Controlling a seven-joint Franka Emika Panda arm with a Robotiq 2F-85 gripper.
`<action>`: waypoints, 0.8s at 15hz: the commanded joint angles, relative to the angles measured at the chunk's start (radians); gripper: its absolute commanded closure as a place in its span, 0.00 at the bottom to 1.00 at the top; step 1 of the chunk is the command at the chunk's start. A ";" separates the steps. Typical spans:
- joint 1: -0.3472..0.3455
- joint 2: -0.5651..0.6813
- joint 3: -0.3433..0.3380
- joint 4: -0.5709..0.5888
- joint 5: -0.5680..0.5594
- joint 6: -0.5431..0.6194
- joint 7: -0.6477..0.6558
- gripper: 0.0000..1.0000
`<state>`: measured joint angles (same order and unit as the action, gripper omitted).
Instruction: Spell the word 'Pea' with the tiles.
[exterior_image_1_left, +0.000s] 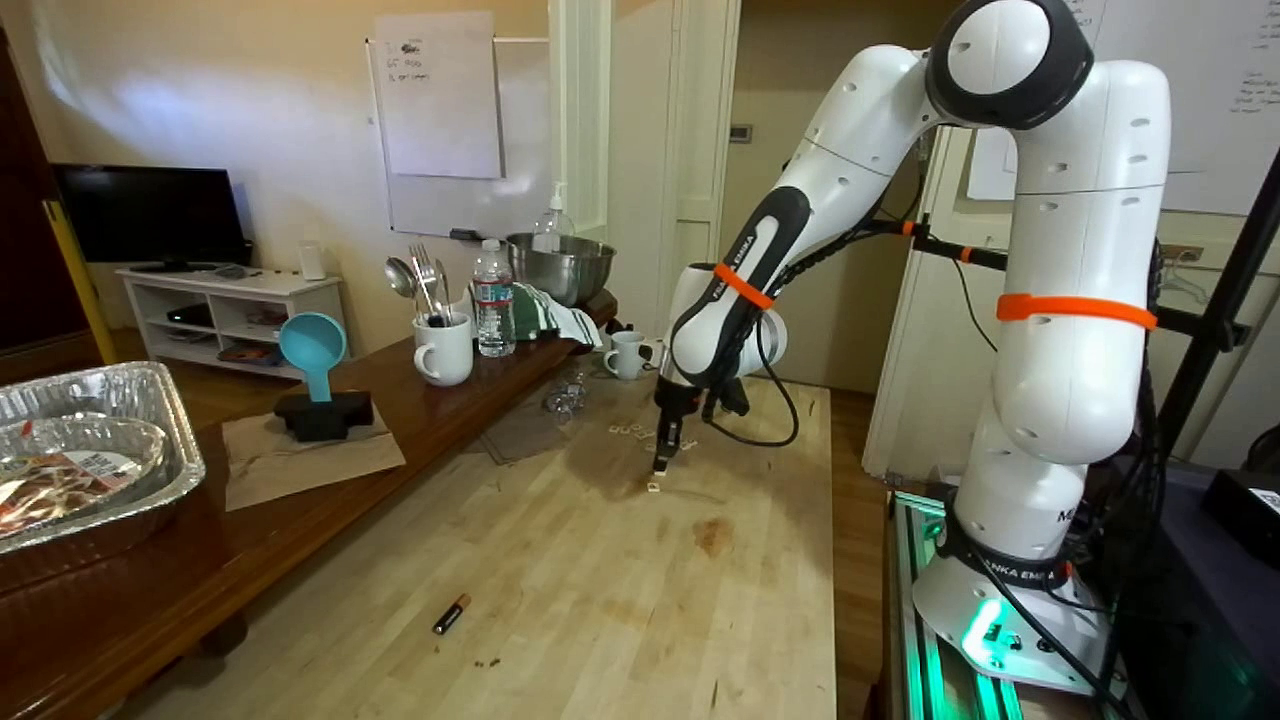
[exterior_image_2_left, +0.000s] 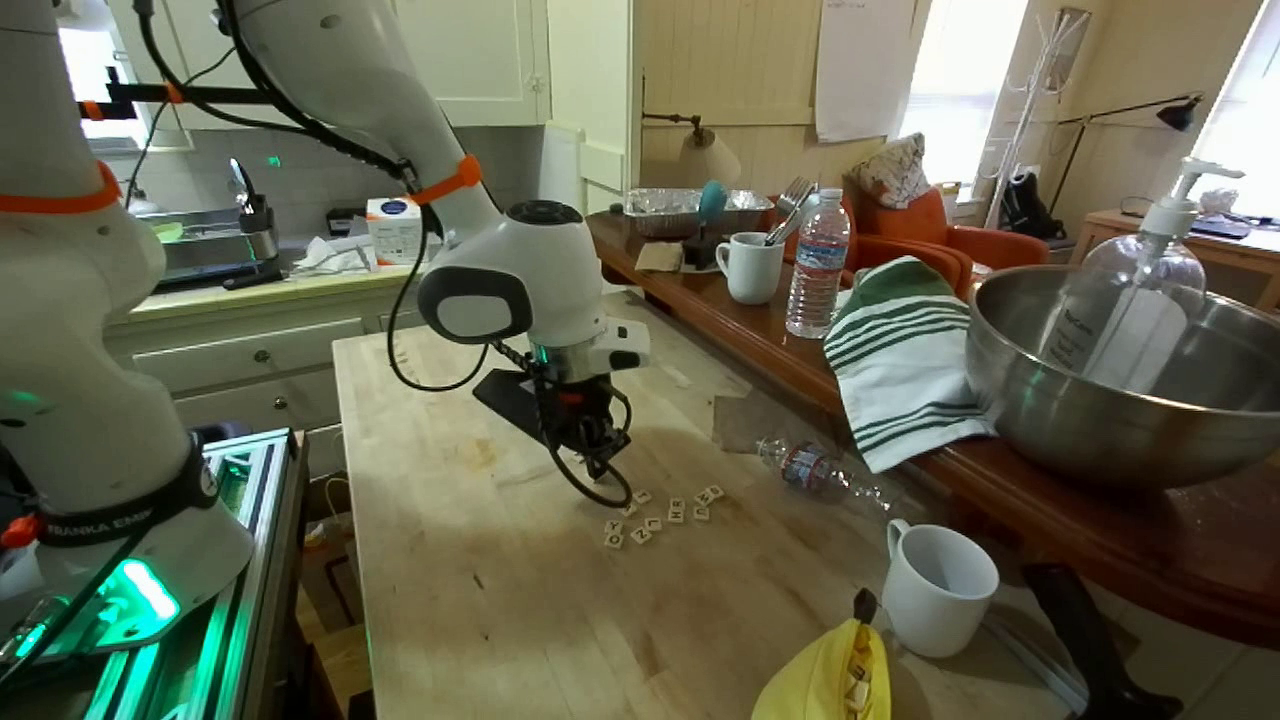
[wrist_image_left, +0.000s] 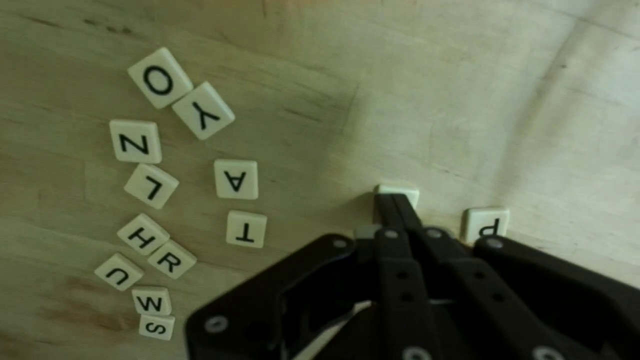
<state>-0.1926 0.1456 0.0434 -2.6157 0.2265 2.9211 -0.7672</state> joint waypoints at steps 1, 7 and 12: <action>-0.017 0.046 0.040 -0.001 0.049 0.029 -0.083 1.00; -0.017 0.048 0.059 0.000 0.067 0.028 -0.130 1.00; -0.016 0.050 0.070 -0.002 0.071 0.028 -0.146 1.00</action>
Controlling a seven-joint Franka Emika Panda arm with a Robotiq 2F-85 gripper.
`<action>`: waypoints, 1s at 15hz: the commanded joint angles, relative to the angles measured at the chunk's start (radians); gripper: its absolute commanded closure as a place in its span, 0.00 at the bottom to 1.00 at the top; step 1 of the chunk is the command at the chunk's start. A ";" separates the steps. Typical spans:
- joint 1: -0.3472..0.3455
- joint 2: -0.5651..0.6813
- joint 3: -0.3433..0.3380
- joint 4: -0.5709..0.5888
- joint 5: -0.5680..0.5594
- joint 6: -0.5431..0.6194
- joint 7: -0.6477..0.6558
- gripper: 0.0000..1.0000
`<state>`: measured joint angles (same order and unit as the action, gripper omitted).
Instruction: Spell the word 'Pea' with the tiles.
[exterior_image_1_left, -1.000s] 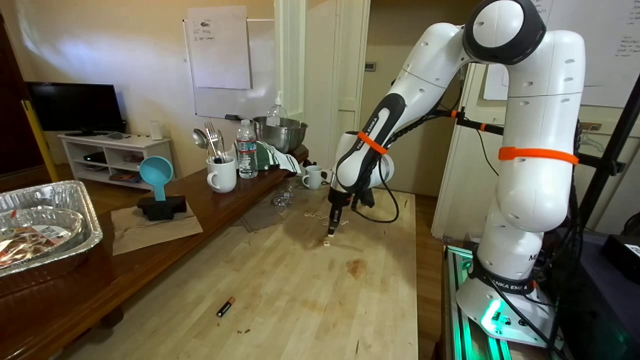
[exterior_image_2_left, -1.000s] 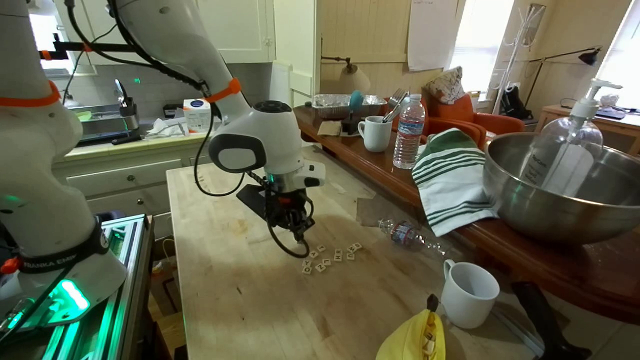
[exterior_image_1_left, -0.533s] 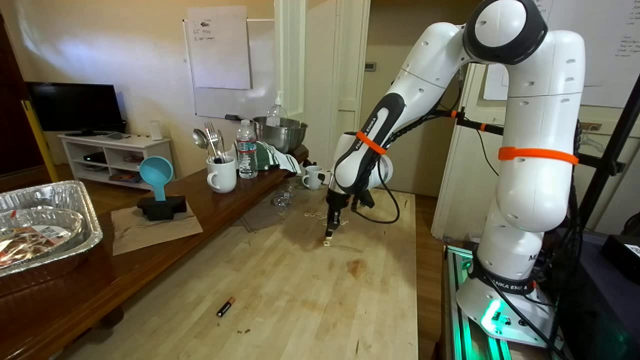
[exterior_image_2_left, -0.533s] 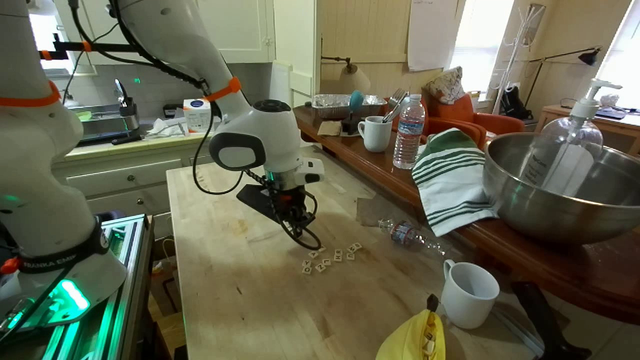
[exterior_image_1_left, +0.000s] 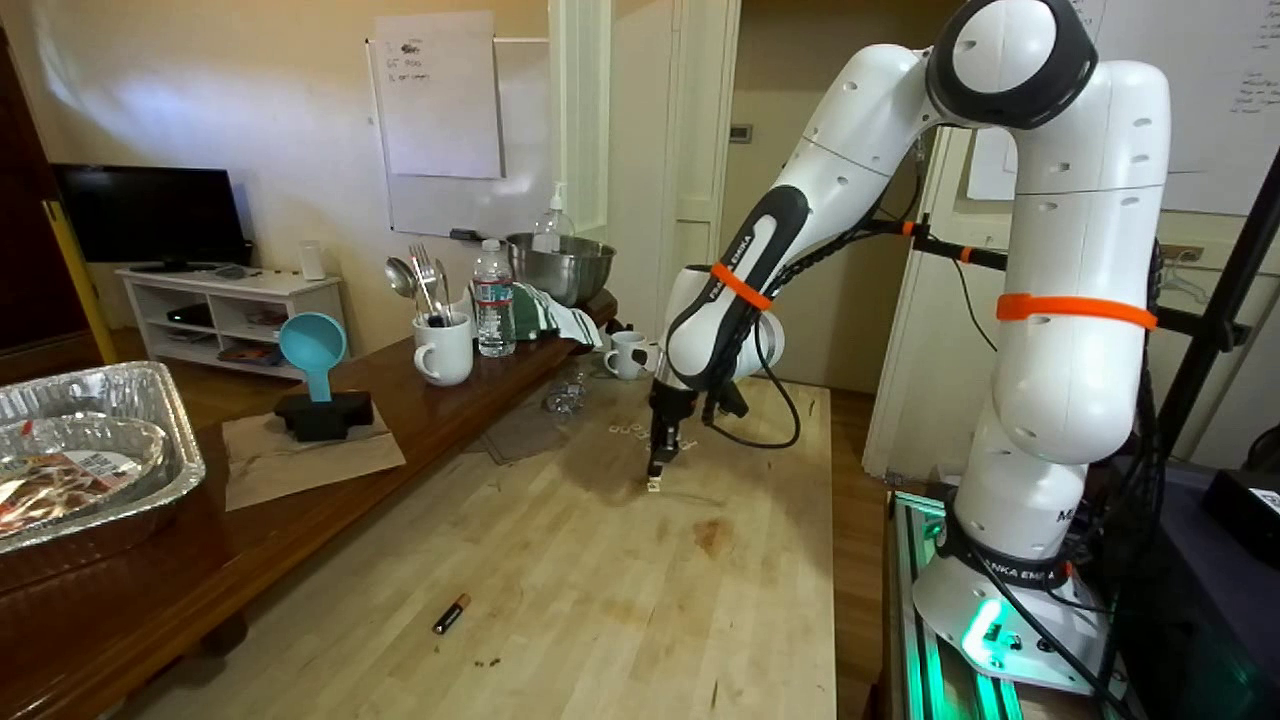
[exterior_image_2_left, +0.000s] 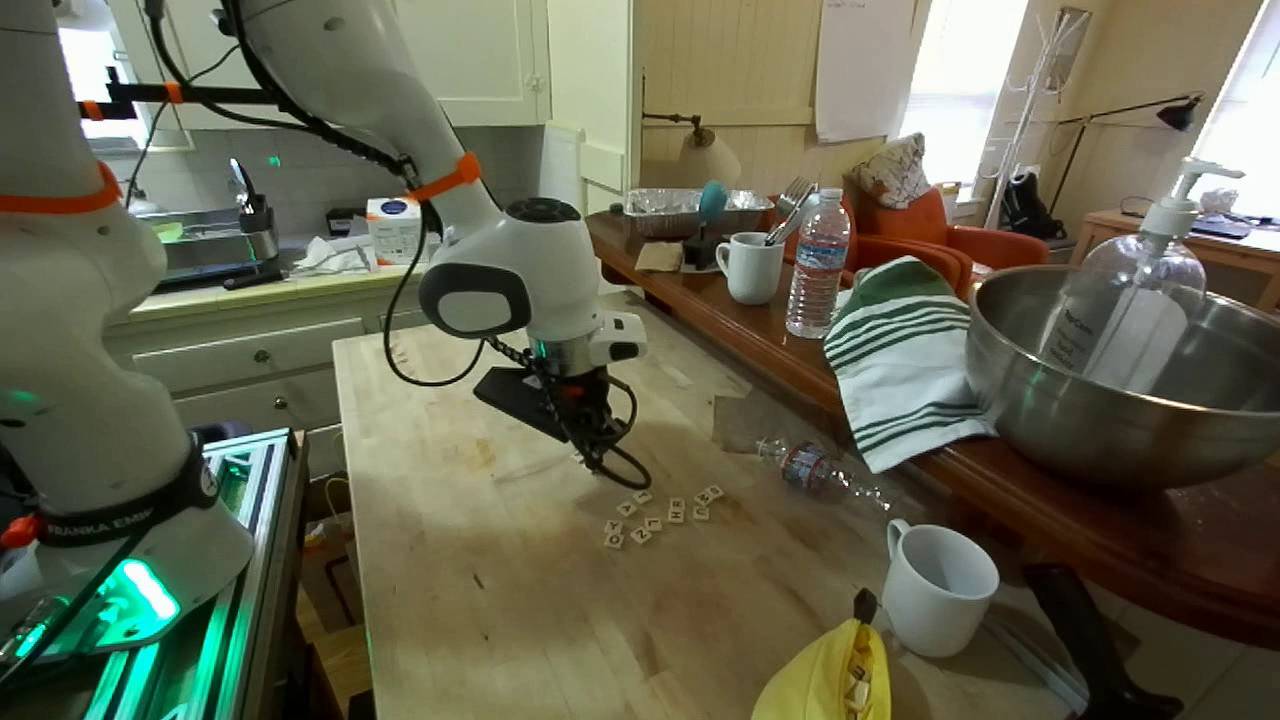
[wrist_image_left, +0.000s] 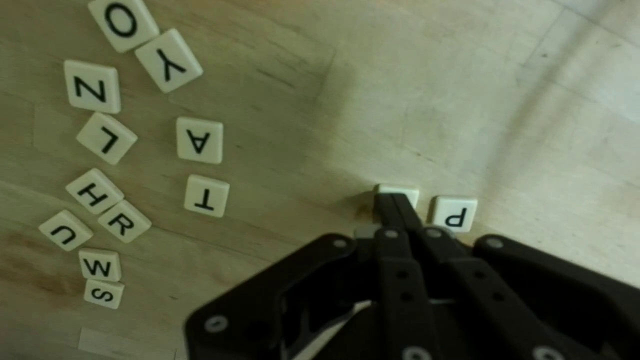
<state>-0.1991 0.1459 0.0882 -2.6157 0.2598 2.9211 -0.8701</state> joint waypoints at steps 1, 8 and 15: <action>-0.010 0.050 0.028 -0.002 0.039 0.027 -0.044 1.00; -0.010 0.049 0.038 -0.005 0.042 0.025 -0.059 1.00; -0.008 0.049 0.035 -0.010 0.034 0.026 -0.069 1.00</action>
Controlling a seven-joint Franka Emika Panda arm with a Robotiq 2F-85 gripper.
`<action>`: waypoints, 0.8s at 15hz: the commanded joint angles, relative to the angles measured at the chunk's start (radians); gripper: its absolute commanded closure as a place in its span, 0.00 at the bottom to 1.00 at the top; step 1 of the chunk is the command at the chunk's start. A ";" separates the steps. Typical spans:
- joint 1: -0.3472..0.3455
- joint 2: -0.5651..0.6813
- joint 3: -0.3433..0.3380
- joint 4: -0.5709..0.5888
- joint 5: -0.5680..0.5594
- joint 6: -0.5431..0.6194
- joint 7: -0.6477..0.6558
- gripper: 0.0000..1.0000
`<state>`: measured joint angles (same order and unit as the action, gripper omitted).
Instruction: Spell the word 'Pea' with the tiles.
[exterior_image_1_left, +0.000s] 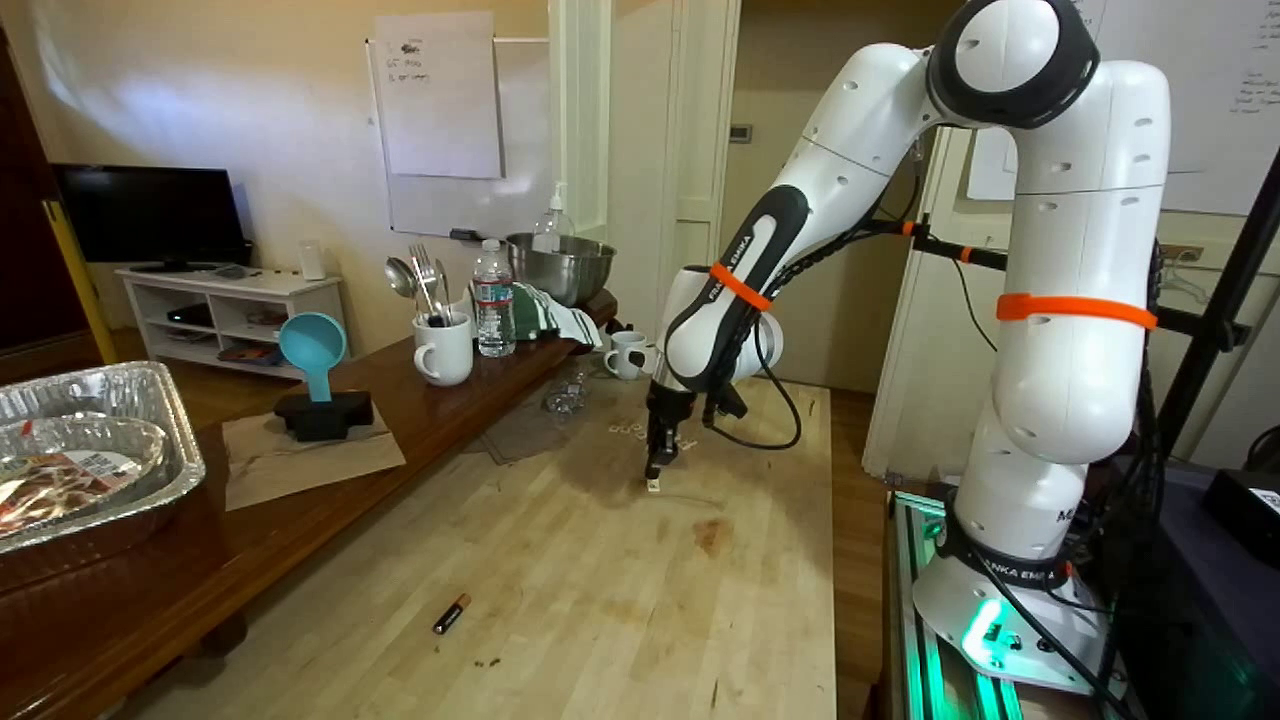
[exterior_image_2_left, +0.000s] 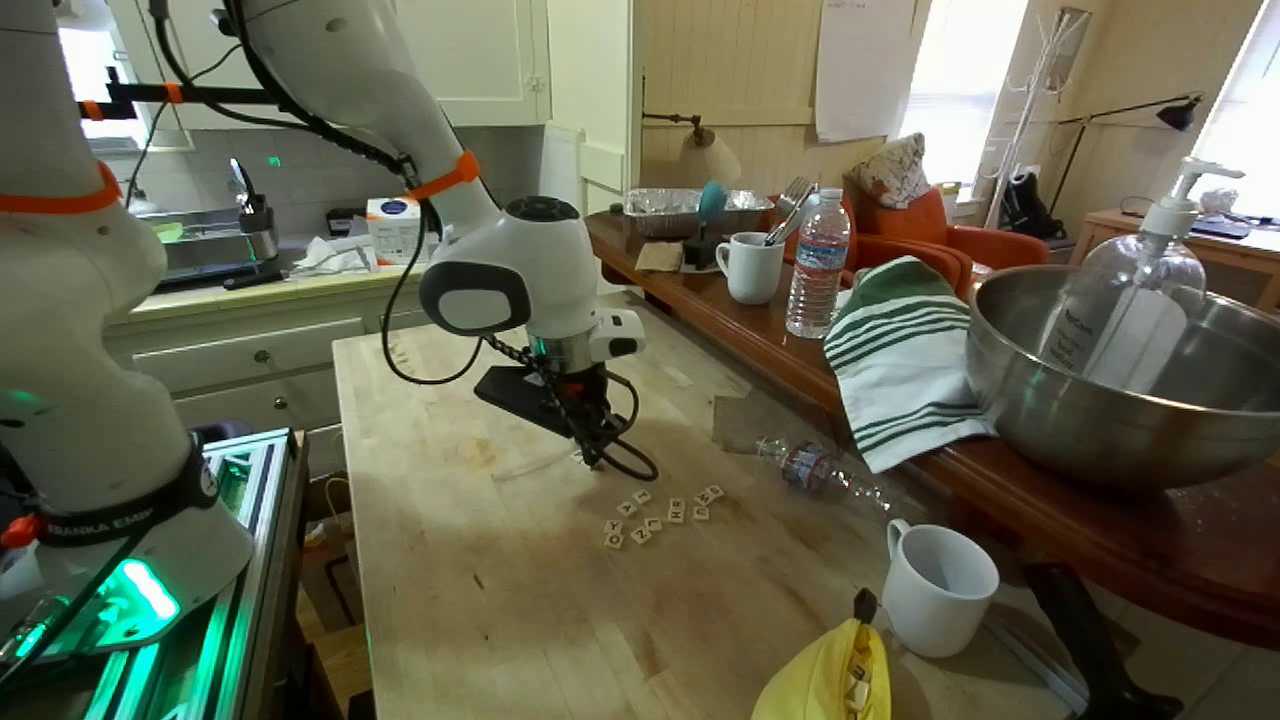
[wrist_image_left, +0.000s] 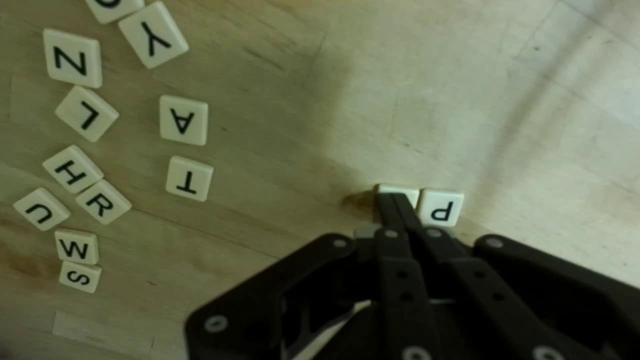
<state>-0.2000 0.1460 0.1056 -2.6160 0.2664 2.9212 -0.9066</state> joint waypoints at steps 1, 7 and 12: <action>-0.007 0.048 0.019 -0.010 0.032 0.030 -0.032 1.00; -0.010 0.014 0.022 -0.010 0.052 0.012 -0.035 1.00; -0.002 0.009 0.010 -0.017 0.022 0.016 -0.024 1.00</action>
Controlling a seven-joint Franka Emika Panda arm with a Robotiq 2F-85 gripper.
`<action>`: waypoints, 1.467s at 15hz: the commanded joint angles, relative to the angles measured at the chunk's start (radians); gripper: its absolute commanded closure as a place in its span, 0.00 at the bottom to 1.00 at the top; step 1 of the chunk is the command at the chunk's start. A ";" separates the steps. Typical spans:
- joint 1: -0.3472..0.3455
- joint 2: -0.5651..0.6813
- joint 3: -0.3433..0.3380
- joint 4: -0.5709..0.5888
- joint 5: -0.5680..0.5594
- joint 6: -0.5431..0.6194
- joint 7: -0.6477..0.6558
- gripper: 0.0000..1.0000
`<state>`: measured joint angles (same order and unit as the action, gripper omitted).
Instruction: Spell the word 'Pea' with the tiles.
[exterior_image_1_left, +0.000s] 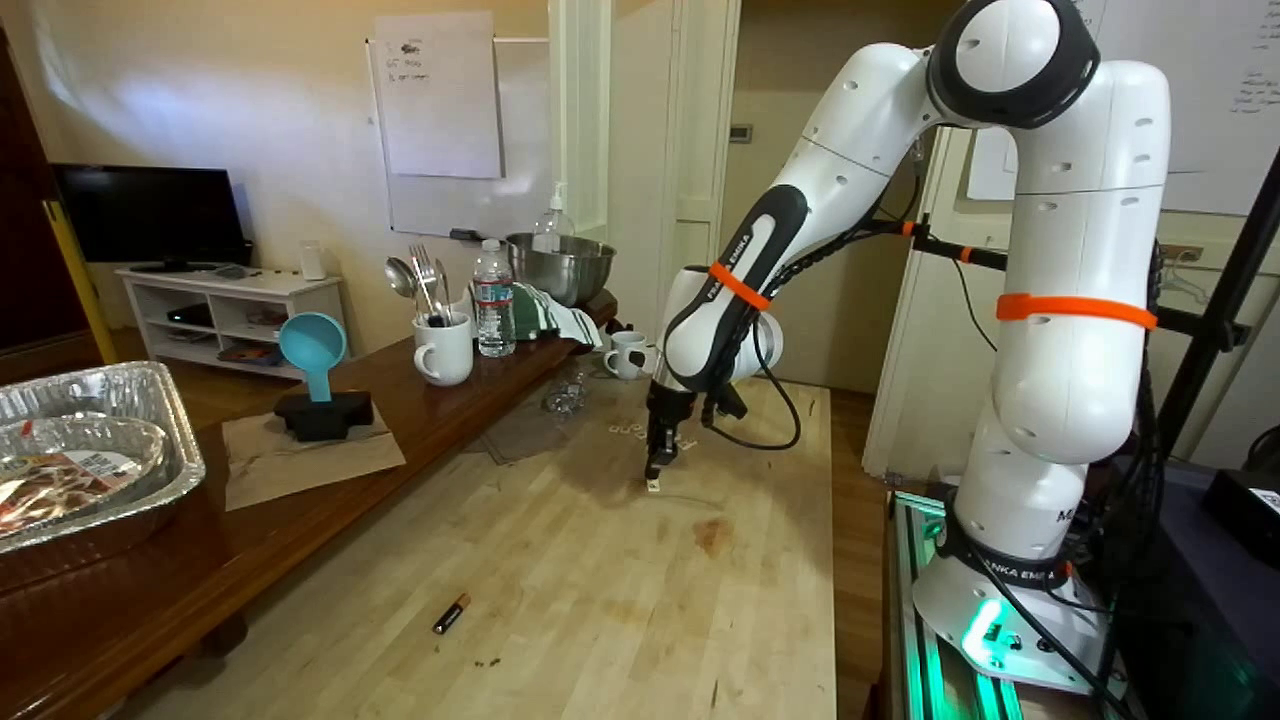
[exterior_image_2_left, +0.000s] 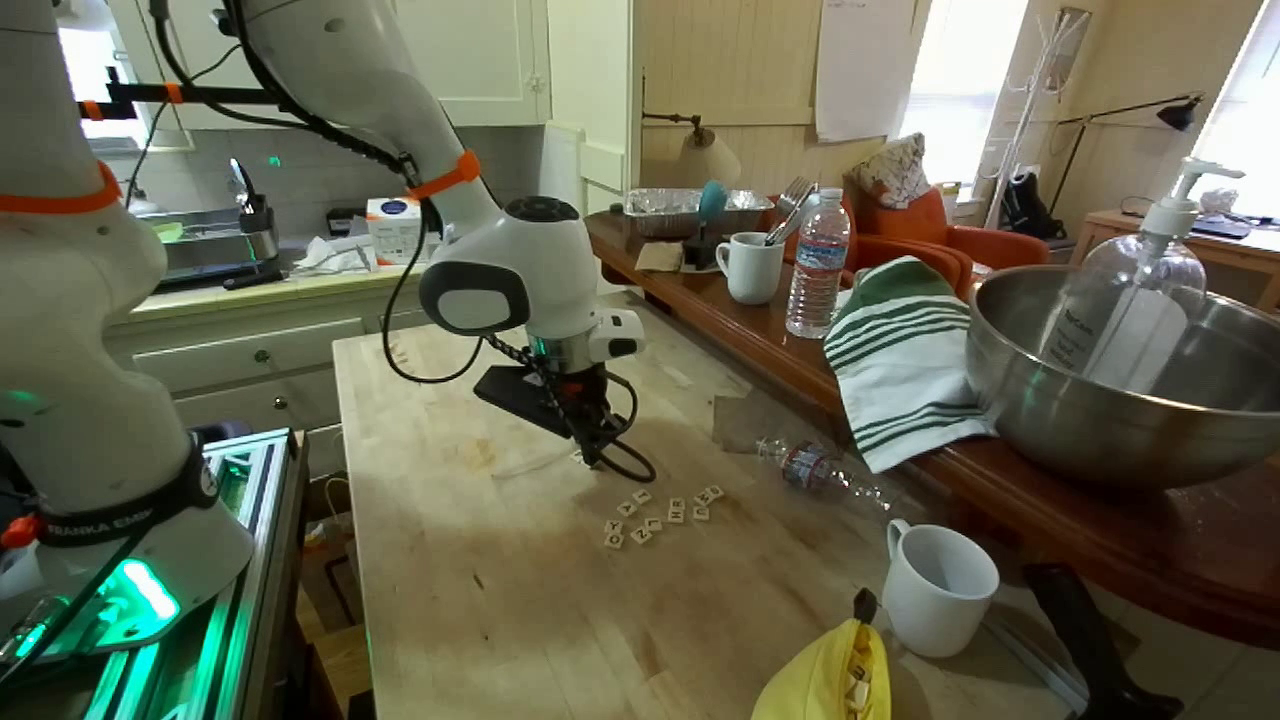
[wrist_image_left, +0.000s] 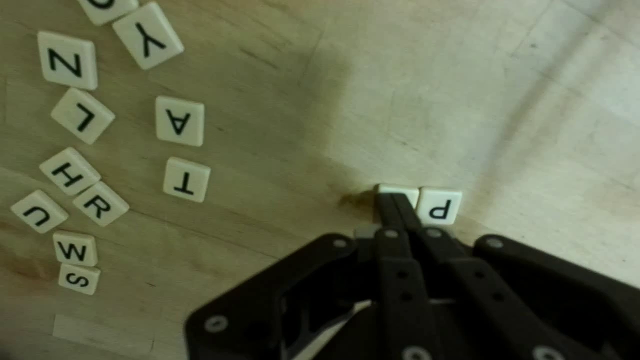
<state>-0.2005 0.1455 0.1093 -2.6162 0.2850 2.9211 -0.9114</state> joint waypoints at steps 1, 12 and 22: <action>0.001 0.010 0.003 -0.018 -0.005 0.016 -0.017 1.00; -0.009 -0.027 0.007 -0.025 0.018 0.009 -0.026 1.00; -0.009 -0.075 -0.011 -0.039 0.010 0.012 0.004 1.00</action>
<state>-0.2015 0.1054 0.1052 -2.6248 0.2846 2.9211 -0.9139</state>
